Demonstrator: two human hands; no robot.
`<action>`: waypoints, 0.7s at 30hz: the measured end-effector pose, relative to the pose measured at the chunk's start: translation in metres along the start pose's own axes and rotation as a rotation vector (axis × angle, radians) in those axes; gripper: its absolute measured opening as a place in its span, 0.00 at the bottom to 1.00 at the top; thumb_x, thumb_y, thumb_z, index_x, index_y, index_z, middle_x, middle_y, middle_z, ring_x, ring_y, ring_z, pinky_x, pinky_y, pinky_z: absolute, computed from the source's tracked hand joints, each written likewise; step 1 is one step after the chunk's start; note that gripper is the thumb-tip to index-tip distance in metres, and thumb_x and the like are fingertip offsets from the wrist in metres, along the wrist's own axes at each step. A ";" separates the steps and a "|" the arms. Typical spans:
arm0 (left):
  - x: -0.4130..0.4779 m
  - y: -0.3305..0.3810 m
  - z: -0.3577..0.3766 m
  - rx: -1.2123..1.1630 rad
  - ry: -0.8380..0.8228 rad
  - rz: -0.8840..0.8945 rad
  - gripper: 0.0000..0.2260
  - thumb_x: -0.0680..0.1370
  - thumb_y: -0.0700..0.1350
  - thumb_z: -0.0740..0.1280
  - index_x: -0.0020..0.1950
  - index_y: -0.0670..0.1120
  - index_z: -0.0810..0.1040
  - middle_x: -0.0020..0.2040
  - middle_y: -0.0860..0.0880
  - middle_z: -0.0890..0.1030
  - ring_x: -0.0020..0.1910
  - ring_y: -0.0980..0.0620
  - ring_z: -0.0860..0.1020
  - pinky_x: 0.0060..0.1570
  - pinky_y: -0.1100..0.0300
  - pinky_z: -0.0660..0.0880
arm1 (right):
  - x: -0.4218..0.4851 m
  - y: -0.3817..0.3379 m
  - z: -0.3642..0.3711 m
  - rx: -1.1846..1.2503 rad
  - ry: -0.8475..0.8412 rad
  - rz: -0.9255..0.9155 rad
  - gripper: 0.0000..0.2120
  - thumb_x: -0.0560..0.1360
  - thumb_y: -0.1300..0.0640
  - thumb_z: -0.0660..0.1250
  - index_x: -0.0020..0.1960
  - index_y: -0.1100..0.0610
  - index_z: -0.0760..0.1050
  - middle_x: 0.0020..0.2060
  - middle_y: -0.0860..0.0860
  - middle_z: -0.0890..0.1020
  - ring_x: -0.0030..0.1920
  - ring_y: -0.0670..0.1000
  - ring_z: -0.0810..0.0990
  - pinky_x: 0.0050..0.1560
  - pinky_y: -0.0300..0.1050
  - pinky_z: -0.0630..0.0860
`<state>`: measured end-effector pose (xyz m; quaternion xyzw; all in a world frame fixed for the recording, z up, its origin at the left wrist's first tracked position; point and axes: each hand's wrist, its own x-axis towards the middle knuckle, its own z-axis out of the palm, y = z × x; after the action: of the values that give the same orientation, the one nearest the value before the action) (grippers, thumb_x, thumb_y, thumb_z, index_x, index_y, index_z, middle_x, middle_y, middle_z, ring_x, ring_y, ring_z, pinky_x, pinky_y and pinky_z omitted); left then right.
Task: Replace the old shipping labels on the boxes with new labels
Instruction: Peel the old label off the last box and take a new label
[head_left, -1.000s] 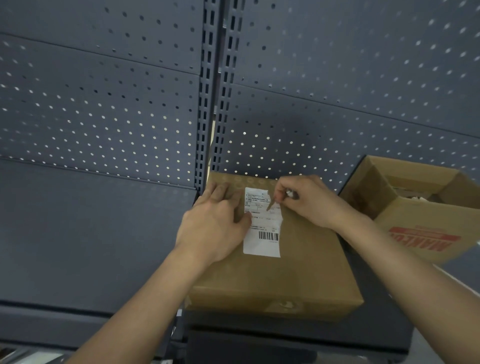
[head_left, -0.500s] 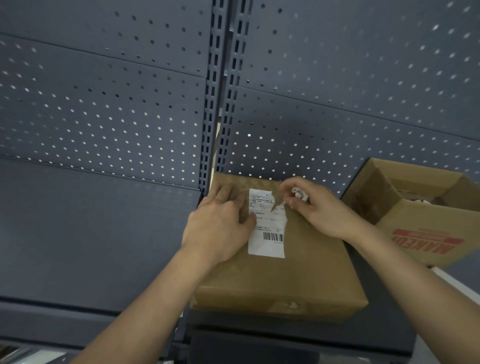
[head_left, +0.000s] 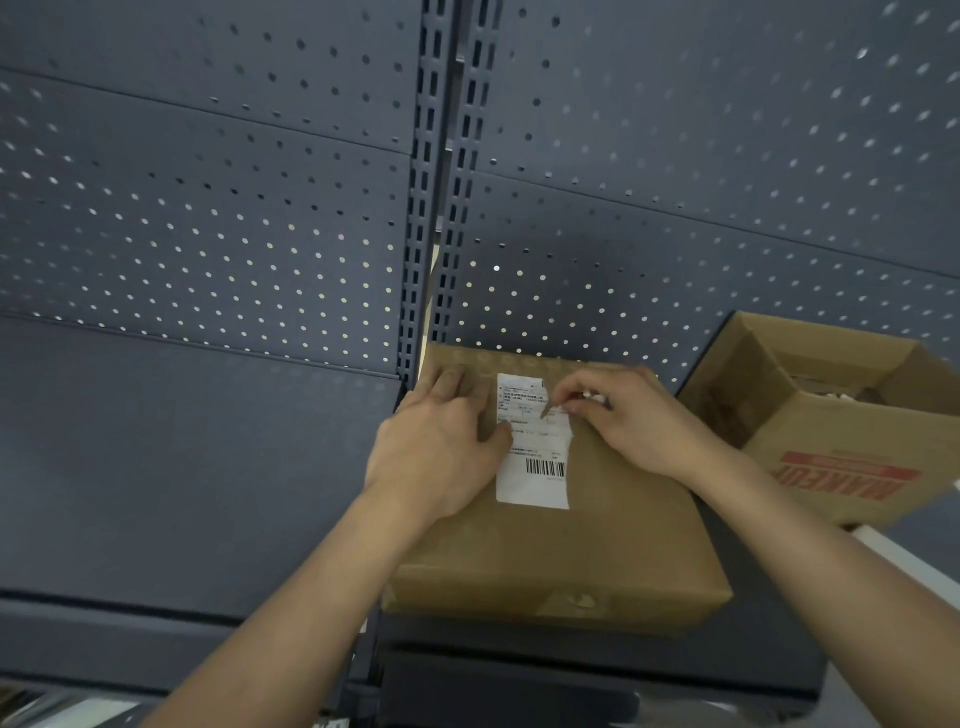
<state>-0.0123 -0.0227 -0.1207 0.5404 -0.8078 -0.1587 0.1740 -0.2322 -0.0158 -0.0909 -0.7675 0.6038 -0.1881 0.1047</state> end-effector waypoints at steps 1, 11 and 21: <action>0.000 -0.001 0.001 0.001 0.001 0.001 0.25 0.81 0.60 0.56 0.77 0.55 0.64 0.80 0.54 0.56 0.80 0.53 0.47 0.71 0.47 0.64 | -0.001 -0.001 0.000 0.010 -0.010 0.015 0.08 0.80 0.59 0.65 0.53 0.48 0.81 0.47 0.37 0.79 0.51 0.33 0.74 0.49 0.22 0.65; 0.001 -0.001 0.001 0.015 0.001 0.001 0.25 0.81 0.60 0.56 0.77 0.55 0.65 0.80 0.54 0.57 0.80 0.53 0.47 0.69 0.46 0.65 | -0.012 -0.007 -0.018 -0.025 -0.130 0.103 0.22 0.81 0.53 0.63 0.74 0.49 0.67 0.54 0.45 0.73 0.55 0.45 0.73 0.52 0.36 0.66; 0.001 -0.002 0.001 0.006 0.003 -0.002 0.25 0.80 0.60 0.56 0.77 0.55 0.65 0.80 0.54 0.57 0.80 0.53 0.48 0.69 0.45 0.65 | -0.025 -0.017 -0.019 -0.078 -0.007 0.003 0.03 0.80 0.53 0.63 0.48 0.49 0.75 0.48 0.44 0.74 0.50 0.40 0.73 0.49 0.34 0.68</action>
<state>-0.0120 -0.0241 -0.1226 0.5418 -0.8076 -0.1557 0.1732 -0.2302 0.0143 -0.0709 -0.7708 0.6115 -0.1616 0.0768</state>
